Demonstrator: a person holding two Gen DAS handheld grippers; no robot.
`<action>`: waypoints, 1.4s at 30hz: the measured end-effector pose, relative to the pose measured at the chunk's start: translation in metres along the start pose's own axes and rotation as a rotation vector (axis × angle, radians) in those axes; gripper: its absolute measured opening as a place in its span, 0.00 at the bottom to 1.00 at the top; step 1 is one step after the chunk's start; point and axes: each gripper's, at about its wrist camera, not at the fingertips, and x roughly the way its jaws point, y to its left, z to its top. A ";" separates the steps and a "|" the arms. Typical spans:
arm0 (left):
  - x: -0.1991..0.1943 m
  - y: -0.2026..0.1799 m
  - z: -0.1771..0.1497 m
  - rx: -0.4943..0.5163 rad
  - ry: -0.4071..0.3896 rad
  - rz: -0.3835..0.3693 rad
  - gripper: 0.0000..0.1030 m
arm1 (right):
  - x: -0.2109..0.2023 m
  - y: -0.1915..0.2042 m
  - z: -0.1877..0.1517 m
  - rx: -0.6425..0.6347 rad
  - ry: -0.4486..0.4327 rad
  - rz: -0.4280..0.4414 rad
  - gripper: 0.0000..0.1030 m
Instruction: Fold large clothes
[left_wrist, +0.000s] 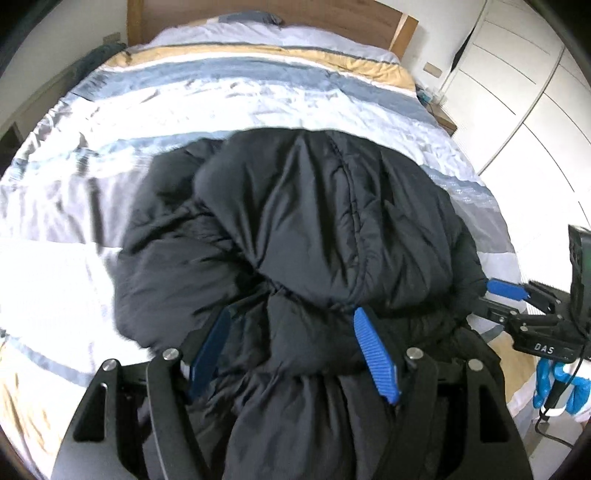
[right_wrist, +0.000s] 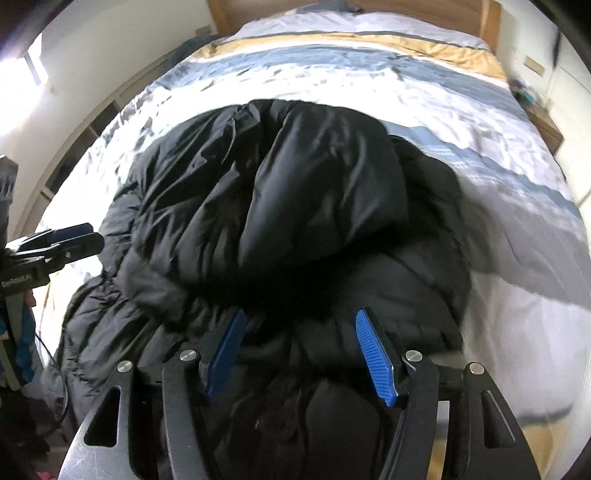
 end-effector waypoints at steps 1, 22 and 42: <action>-0.008 -0.001 0.000 0.001 -0.006 0.011 0.67 | -0.008 0.001 -0.003 0.017 -0.007 -0.003 0.60; -0.124 0.019 -0.003 0.019 -0.116 0.220 0.67 | -0.125 0.026 -0.034 0.173 -0.116 -0.112 0.79; -0.147 0.014 -0.016 0.056 -0.121 0.270 0.67 | -0.170 -0.026 -0.110 0.360 -0.114 -0.214 0.99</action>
